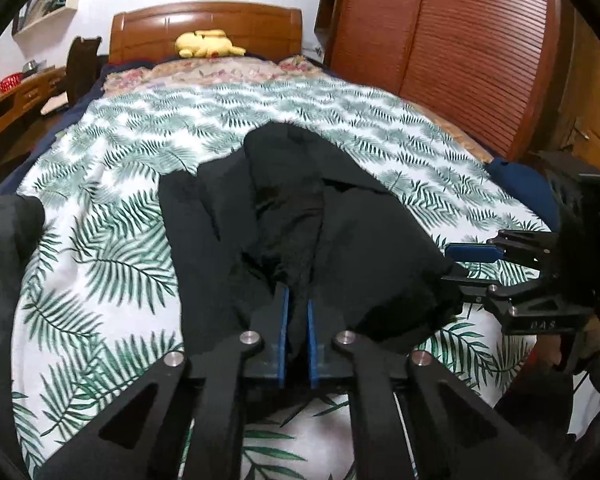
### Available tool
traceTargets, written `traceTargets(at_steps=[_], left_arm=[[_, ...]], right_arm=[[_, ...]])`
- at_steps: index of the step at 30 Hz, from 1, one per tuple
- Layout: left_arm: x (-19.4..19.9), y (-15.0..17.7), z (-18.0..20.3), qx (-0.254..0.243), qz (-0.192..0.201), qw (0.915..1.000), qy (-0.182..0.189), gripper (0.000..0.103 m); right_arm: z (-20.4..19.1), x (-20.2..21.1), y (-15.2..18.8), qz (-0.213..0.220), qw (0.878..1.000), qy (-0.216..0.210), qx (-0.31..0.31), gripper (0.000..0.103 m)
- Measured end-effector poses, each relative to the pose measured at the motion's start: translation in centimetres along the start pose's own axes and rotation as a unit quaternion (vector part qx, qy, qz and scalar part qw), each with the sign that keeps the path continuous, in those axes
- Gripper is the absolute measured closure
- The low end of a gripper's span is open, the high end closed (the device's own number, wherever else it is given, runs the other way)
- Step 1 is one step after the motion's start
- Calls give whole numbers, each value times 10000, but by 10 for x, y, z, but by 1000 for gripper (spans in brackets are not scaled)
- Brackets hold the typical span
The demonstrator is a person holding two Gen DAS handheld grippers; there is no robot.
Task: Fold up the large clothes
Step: 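Pinch the end of the folded black coat with the left gripper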
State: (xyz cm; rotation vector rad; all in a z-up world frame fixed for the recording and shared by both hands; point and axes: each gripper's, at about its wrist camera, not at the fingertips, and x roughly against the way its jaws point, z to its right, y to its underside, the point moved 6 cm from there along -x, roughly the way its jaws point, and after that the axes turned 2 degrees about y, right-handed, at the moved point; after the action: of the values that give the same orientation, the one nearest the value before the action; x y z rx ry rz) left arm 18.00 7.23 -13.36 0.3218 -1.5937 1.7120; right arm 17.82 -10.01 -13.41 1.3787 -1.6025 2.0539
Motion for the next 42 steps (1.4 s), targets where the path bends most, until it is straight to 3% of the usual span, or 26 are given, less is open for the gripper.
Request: traceTargets(at_steps=[7, 19, 28, 42], left_arm=[[42, 3, -19, 140, 444, 9988, -136, 98], [58, 28, -66, 496, 338, 9968, -519, 98], [51, 29, -60, 385, 214, 9972, -609, 97], [73, 33, -61, 369, 428, 9954, -776, 91]], right_arm=[[-2, 19, -16, 179, 9998, 32, 44, 51], [-46, 6, -46, 275, 9982, -325, 424, 51], [-47, -32, -24, -141, 9985, -291, 451, 50], [-48, -38, -17, -105, 9982, -242, 534, 50]])
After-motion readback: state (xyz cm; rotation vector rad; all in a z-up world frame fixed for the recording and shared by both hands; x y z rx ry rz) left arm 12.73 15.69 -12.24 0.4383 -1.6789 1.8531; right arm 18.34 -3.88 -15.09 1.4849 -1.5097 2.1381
